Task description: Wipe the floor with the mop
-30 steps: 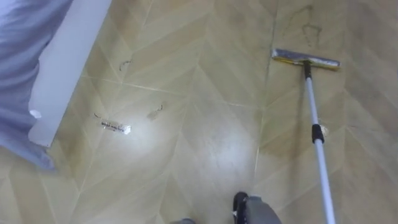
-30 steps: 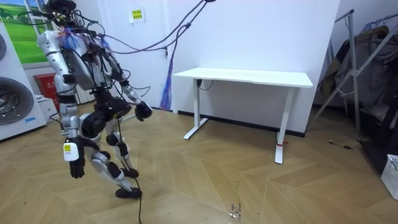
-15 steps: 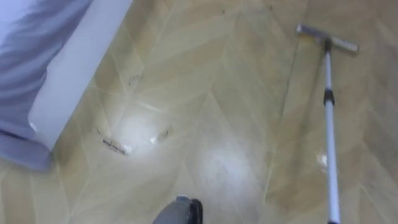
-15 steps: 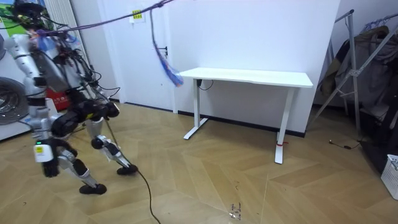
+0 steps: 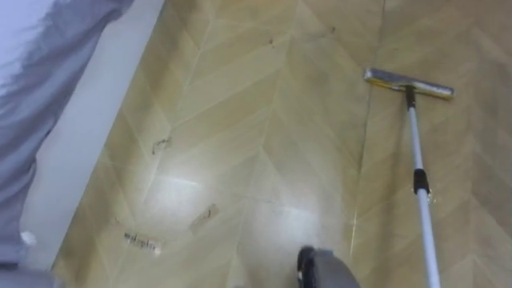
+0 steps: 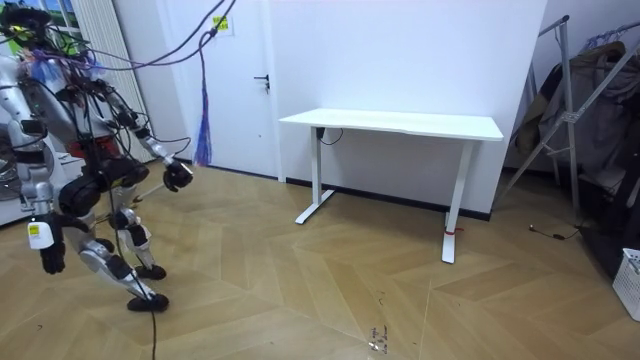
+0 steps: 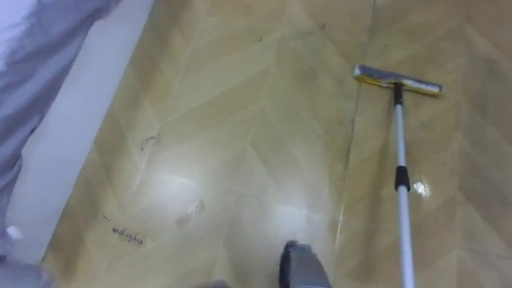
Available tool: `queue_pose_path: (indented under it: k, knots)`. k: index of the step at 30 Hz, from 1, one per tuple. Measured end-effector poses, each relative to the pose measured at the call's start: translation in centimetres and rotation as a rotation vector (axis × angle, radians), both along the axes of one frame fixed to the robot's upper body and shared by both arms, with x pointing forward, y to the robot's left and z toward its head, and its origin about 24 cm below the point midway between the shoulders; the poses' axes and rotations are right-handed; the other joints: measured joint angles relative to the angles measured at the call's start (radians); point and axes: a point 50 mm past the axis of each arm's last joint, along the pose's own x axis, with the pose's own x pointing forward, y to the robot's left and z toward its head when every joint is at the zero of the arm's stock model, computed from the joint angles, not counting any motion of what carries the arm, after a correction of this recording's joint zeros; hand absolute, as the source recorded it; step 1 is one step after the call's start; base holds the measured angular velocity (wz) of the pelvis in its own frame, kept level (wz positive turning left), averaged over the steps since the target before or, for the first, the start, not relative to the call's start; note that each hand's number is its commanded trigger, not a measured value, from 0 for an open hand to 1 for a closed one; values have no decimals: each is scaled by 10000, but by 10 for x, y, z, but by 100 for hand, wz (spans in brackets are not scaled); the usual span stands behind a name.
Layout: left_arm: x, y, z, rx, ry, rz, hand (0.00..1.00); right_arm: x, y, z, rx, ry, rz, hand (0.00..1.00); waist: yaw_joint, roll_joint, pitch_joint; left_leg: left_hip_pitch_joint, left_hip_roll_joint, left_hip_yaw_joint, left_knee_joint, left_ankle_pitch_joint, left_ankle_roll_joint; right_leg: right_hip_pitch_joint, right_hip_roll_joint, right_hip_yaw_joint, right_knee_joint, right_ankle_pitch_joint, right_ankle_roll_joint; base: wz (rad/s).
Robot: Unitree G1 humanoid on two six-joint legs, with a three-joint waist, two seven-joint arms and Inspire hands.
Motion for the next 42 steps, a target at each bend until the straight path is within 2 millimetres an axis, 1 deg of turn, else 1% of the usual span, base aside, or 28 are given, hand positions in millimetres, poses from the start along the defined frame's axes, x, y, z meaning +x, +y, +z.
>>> queue_pose_path:
  k: [1, 2, 3, 4, 5, 6, 7, 8, 9, 10, 11, 12, 13, 14, 16, 17, 18, 19, 21, 23, 25, 26, 27, 30, 31, 35, 39, 42]
  knots:
    - [0, -1, 0, -73, -31, 62, 0, 21, -6, 4, -180, -386, 100, 100, 92, -50, 30, -249, 126, 33, 882, 302, -317, 80, 21, -17, 324, -323, -81, 5]
    - [1, -2, 0, -100, -66, 68, 0, 34, -9, 6, -278, -666, 195, 100, 156, -74, 44, -375, 177, 46, 1244, 488, -395, 117, 47, 7, 443, -427, -145, 6]
    - [4, -1, 0, -95, -171, 58, 0, 62, -14, 12, -434, -1332, 349, 100, 186, -167, 70, -670, 155, 49, 1540, 626, -439, 157, 74, 120, 618, -626, -161, 18]
    - [9, 2, 2, -36, -397, 61, 0, 94, -16, 19, -544, -2131, 483, 100, 231, -267, 116, -1228, 168, 46, 1227, 559, -364, 160, 73, 173, 643, -751, -170, 18]
    - [11, 5, 3, 10, -541, 83, 0, 109, -16, 23, -577, -2578, 514, 100, 281, -384, 184, -1537, 169, 43, 970, 552, -351, 184, 74, 228, 639, -772, -174, 0]
    - [13, 10, 5, 137, -723, 33, 0, 131, -15, 29, -524, -3346, 457, 100, 505, -594, 257, -2120, 168, 44, 165, 591, -383, 255, 90, 378, 578, -827, -177, -19]
    - [11, 12, 6, 177, -713, 17, 0, 150, -14, 36, -444, -4092, 491, 100, 696, -628, 231, -2600, 171, 11, -948, 886, -513, 435, 92, 402, 429, -910, -89, -18]
    - [10, 12, 6, 170, -701, 15, 0, 156, -14, 39, -408, -4341, 488, 100, 776, -638, 229, -2740, 174, 13, -1335, 1353, -358, 563, 67, 407, 369, -988, -26, 0]
    - [7, 12, 5, 130, -653, 8, 0, 162, -13, 41, -284, -4589, 459, 100, 792, -709, 177, -2816, 110, 33, -1886, 2059, -223, 888, -58, 479, 283, -1179, 138, 17]
    - [3, 11, 5, 60, -512, -102, 0, 159, -13, 39, -127, -4593, 301, 100, 740, -643, 29, -2529, 99, 176, -2064, 2370, 43, 1223, -174, 447, 181, -1340, 377, 23]
    - [1, 12, 5, 37, -434, -247, 0, 156, -13, 38, -33, -4547, 214, 100, 735, -664, 45, -2351, 105, 299, -2109, 2476, 230, 1412, -223, 461, 143, -1408, 440, 31]
    - [4, 12, 5, -29, -417, -660, 0, 141, -13, 32, 153, -4294, 18, 100, 730, -691, 35, -2074, 55, 459, -2085, 2456, 508, 1696, -381, 467, 88, -1536, 536, 25]
    - [10, 11, 5, -43, -514, -1084, 0, 126, -15, 27, 260, -3956, -97, 100, 728, -726, 31, -1855, -77, 568, -2085, 2294, 727, 1835, -553, 473, 234, -1537, 612, 21]
    - [14, 10, 5, -70, -584, -1248, 0, 118, -17, 25, 263, -3759, -127, 100, 723, -720, 35, -1779, -128, 627, -2071, 2210, 794, 1845, -601, 477, 369, -1502, 671, 12]
    - [27, 7, 6, -120, -962, -1587, 0, 80, -28, 20, 33, -2823, -221, 100, 635, -503, 34, -1533, -358, 705, -1959, 1806, 1027, 1860, -750, 599, 884, -1330, 974, 5]
    - [29, 6, 6, -118, -1044, -1618, 0, 70, -30, 19, -46, -2547, -130, 100, 620, -461, 29, -1458, -394, 773, -1957, 1716, 1092, 1862, -804, 660, 1012, -1287, 1042, -9]
    - [30, 6, 6, -100, -1123, -1670, 0, 50, -32, 16, -167, -1976, -34, 100, 612, -352, 28, -1300, -471, 818, -1951, 1508, 1168, 1821, -857, 782, 1266, -1146, 1114, -13]
    - [30, 6, 6, -50, -1101, -1832, 0, 31, -31, 14, -197, -1446, -21, 100, 499, -248, 13, -1197, -531, 815, -1951, 1364, 1236, 1665, -869, 895, 1652, -885, 1145, -14]
    - [30, 6, 7, 59, -1100, -1974, 0, 7, -26, 10, -212, -804, -50, 100, 395, -115, -8, -1123, -527, 788, -2031, 1235, 1292, 1226, -809, 1004, 1948, -608, 1156, -14]
    - [29, 7, 6, 145, -1063, -1941, 0, -11, -16, 5, -106, -351, -94, 100, 192, -63, -8, -976, -516, 783, -2294, 1232, 1293, 796, -731, 1022, 1317, -611, 1147, -11]
    - [22, 4, 5, 152, -832, -1898, 0, -30, -4, 1, 202, 97, -112, 100, 8, -73, -30, -581, -482, 812, -2582, 1192, 1210, 886, -515, 791, -589, -349, 1021, -8]
    - [20, 2, 4, 140, -712, -1929, 0, -33, -1, 0, 263, 180, -85, 100, -15, -53, -43, -438, -438, 819, -2688, 1177, 1180, 1037, -483, 728, -789, -334, 993, -32]
    - [15, -3, 2, 64, -512, -1933, 0, -32, 2, -1, 370, 239, 99, 100, -6, -48, -45, -130, -324, 830, -2918, 1175, 1091, 1399, -339, 664, -1203, -236, 866, -49]
    - [7, -5, -1, -32, -147, -1749, 0, -31, 12, -5, 685, 435, 486, 100, -50, -133, 9, 837, -149, 674, -3379, 1154, 904, 2444, -140, 431, -1888, -81, 693, -30]
    - [5, -5, -1, -6, -85, -1741, 0, -33, 14, -5, 795, 612, 586, 100, -74, -175, 34, 1232, -156, 473, -3601, 1169, 834, 2879, -77, 345, -2166, -44, 643, -4]
    - [-1, 0, -1, 199, 203, -1847, 0, -32, 14, -4, 941, 891, 719, 100, -72, -328, 48, 2265, -16, 375, -4306, 1276, 650, 3988, 40, 60, -3003, 79, 508, 3]
    - [-13, 6, -1, 442, 822, -1907, 0, -36, 15, -4, 1189, 1196, 841, 100, -135, -502, -7, 3726, 7, -8, -5334, 1495, 418, 5606, 81, -313, -4134, 173, 376, 21]
    - [-24, 8, -1, 394, 1149, -1754, 0, -34, 15, -4, 1467, 1203, 1001, 100, -141, -662, -11, 4613, 28, -89, -6097, 1705, 295, 6439, 172, -381, -4778, 243, 294, 10]
